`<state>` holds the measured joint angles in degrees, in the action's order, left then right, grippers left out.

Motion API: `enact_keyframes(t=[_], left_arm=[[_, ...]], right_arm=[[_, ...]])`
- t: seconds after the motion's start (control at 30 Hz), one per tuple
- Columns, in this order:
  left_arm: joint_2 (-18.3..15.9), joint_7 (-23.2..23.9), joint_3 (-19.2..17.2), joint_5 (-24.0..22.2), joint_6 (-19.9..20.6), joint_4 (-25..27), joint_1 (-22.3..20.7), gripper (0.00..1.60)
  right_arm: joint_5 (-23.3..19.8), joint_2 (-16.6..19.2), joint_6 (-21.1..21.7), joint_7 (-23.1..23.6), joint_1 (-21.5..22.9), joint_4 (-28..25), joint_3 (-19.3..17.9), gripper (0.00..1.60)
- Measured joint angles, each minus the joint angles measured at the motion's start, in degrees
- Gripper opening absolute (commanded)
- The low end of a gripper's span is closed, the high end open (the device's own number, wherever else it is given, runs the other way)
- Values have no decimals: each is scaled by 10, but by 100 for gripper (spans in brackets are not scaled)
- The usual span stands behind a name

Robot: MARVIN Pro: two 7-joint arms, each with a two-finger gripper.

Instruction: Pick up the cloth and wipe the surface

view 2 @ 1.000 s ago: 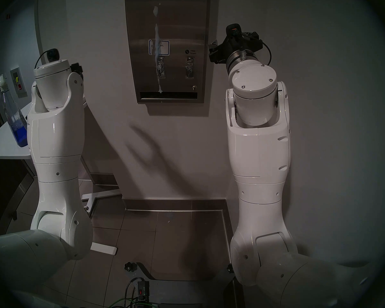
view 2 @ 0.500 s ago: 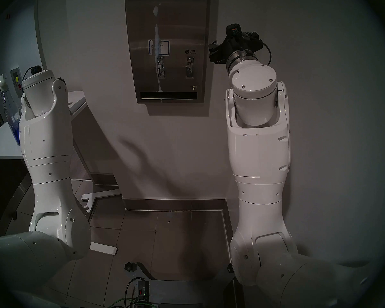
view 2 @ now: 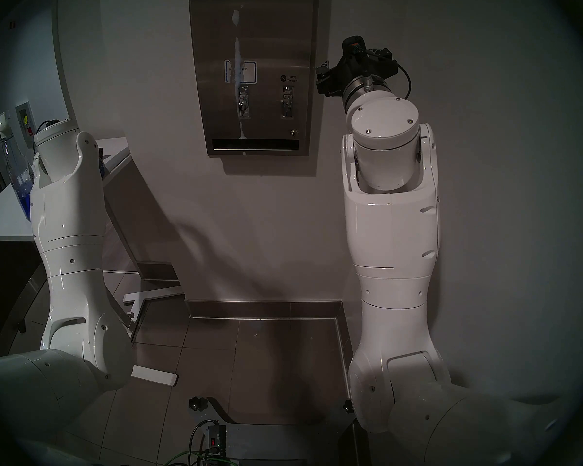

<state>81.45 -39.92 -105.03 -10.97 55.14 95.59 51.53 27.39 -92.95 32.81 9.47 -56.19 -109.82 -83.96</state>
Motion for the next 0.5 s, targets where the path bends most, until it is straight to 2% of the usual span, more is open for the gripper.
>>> enact_keyframes(t=[0.33, 0.5], left_arm=[[-26, 8, -16, 5, -17, -84, -9, 160], [-28, 9, -17, 5, -20, -90, -11, 160]], right_arm=[[0, 0, 0, 0, 0, 0, 0, 160], [0, 0, 0, 0, 0, 0, 0, 160]])
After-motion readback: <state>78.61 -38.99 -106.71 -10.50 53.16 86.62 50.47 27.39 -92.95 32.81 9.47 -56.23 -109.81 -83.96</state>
